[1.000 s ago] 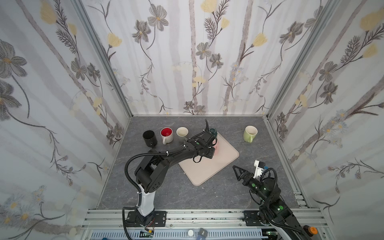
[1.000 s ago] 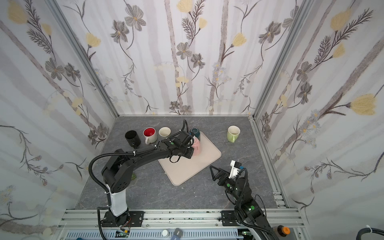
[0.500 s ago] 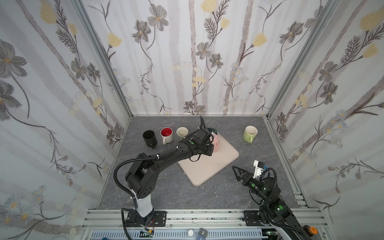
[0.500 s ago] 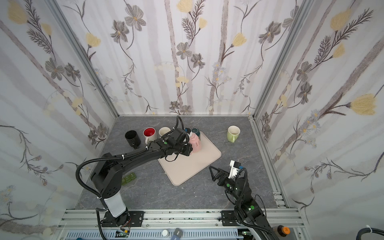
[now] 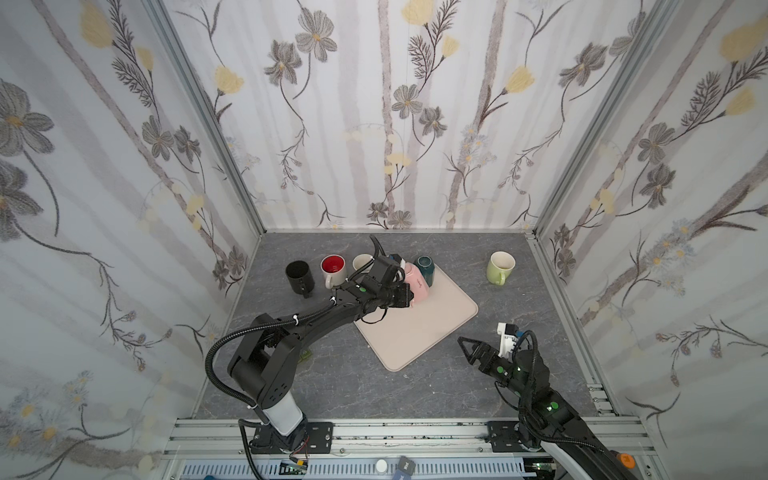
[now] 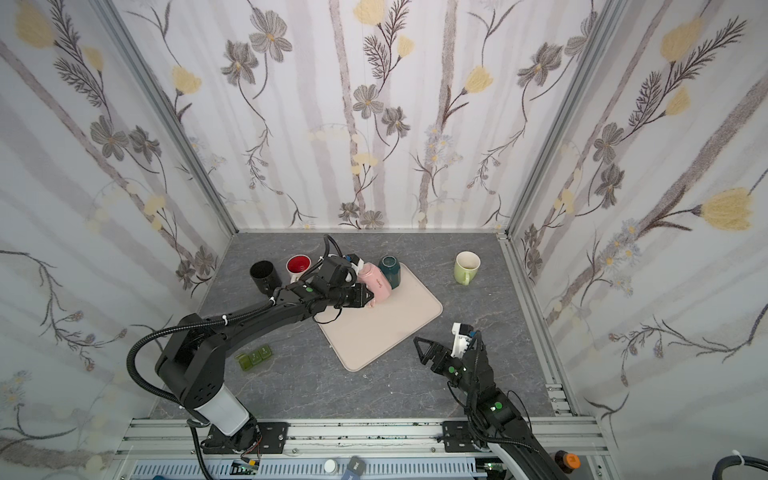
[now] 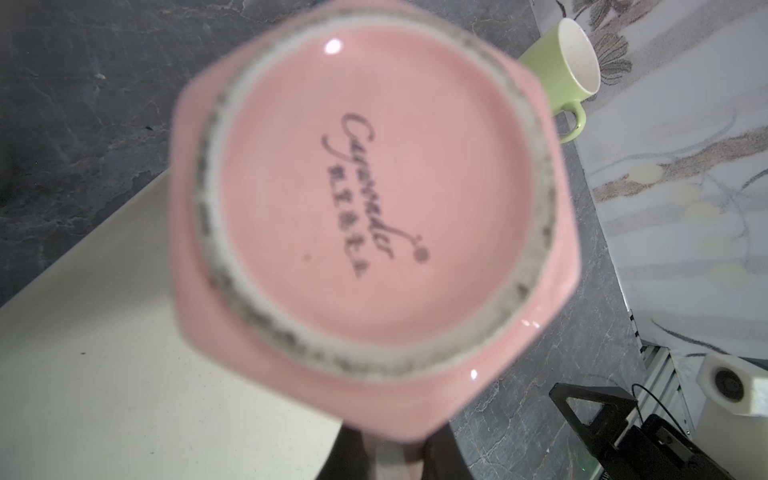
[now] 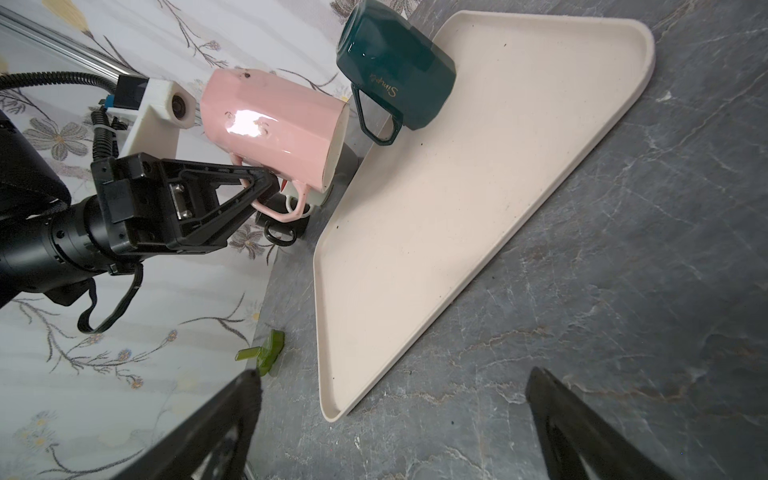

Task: Turn the mug right side up

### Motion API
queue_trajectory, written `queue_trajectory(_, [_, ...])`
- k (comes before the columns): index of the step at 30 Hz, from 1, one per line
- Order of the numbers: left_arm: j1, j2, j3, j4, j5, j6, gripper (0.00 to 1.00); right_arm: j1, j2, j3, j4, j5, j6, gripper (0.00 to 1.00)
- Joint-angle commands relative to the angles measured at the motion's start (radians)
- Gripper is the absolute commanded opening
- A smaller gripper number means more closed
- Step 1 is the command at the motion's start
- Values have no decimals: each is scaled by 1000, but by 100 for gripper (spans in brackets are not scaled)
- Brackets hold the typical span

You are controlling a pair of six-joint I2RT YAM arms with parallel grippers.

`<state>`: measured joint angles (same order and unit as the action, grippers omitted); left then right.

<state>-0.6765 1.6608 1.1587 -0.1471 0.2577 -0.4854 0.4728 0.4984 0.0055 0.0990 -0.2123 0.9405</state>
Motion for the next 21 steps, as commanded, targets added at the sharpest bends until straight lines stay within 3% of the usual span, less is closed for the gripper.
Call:
queue_trajectory(1, [1,-24,-8,127,14,-23,0,0,45,11,117,-32,-5,100])
queue_trajectory(13, [4,-41,-9,173,75,-60,0,2,195,84,286,-110,-30,100])
queue_trajectory(21, [4,-67,-11,188,84,-81,0,10,310,173,286,-128,-77,100])
